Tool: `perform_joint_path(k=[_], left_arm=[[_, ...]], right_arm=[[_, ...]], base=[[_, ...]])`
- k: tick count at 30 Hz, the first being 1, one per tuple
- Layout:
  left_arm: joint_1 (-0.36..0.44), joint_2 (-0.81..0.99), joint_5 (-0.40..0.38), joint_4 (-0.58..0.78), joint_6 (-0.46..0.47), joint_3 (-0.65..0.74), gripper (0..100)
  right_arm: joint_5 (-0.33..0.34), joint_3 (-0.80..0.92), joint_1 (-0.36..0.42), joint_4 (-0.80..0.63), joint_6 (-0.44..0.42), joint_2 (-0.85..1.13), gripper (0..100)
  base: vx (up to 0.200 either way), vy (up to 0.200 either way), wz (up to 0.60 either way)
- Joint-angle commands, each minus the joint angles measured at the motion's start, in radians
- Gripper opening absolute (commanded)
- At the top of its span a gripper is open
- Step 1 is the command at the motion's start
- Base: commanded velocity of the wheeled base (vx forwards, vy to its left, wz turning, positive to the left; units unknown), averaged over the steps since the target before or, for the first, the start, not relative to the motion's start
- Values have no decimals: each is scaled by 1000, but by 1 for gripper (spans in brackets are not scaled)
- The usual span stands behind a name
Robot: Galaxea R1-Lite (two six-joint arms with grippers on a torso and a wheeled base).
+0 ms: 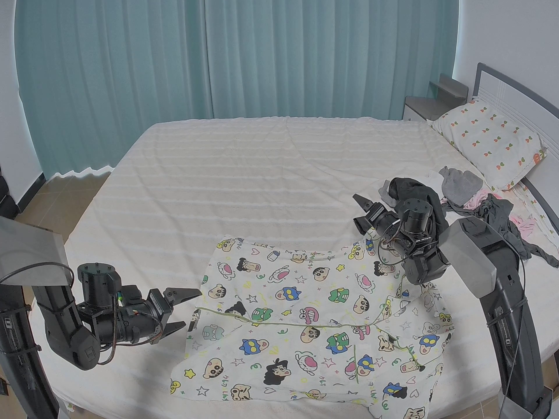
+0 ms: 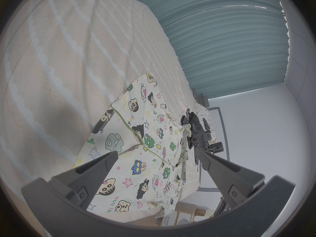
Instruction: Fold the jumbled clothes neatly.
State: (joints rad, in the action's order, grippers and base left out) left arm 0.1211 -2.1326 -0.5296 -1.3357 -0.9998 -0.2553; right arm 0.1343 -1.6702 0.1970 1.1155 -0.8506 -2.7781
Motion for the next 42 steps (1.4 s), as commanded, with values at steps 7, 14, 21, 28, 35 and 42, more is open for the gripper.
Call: perform_joint_path(k=[7, 14, 21, 28, 35, 42], left_arm=[[0, 0, -1, 0, 0, -1, 100], [0, 0, 0, 0, 0, -1, 100], [0, 0, -1, 0, 0, -1, 100], [0, 0, -1, 0, 1, -1, 100], [0, 0, -1, -2, 1, -1, 100], [0, 0, -1, 0, 1, -2, 100]], right_arm=[[64, 351, -84, -37, 41, 282, 100], [156, 549, -195, -126, 274, 353, 100], [363, 698, -317, -132, 334, 356, 100], [392, 596, -332, -218, 441, 255, 100], [420, 477, -329, -370, 481, 221, 100], [421, 445, -326, -476, 530, 203, 100]], base=[[0, 0, 0], [0, 0, 0], [0, 0, 0], [0, 0, 0], [0, 0, 0], [0, 0, 0]])
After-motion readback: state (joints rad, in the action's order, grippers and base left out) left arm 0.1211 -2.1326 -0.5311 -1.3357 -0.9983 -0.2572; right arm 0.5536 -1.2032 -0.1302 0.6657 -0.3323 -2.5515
